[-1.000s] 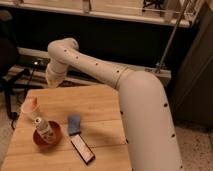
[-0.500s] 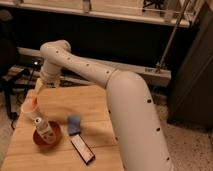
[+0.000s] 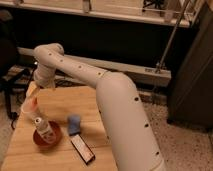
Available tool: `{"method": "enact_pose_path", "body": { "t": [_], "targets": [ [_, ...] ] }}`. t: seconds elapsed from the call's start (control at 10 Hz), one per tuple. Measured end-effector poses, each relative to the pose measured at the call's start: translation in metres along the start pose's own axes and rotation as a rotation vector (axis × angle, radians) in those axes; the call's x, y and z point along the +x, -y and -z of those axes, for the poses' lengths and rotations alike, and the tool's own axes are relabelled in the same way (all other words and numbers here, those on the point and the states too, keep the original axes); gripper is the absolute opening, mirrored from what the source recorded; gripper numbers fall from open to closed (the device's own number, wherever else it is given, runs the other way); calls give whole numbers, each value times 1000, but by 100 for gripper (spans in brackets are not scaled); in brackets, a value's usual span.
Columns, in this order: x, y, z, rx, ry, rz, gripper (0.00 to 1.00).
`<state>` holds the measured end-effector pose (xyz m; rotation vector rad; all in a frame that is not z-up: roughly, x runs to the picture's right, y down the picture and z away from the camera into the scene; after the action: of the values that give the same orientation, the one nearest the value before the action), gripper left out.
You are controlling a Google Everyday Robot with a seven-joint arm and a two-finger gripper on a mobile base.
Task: Place the pepper on the white sponge
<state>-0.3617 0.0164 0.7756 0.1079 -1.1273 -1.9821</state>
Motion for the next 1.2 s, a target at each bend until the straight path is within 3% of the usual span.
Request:
{"method": "enact_pose_path", "body": {
  "t": [1.0, 1.2],
  "targets": [
    [27, 2, -53, 37, 54, -1, 79],
    [26, 1, -62, 38, 75, 1, 64]
  ]
}}
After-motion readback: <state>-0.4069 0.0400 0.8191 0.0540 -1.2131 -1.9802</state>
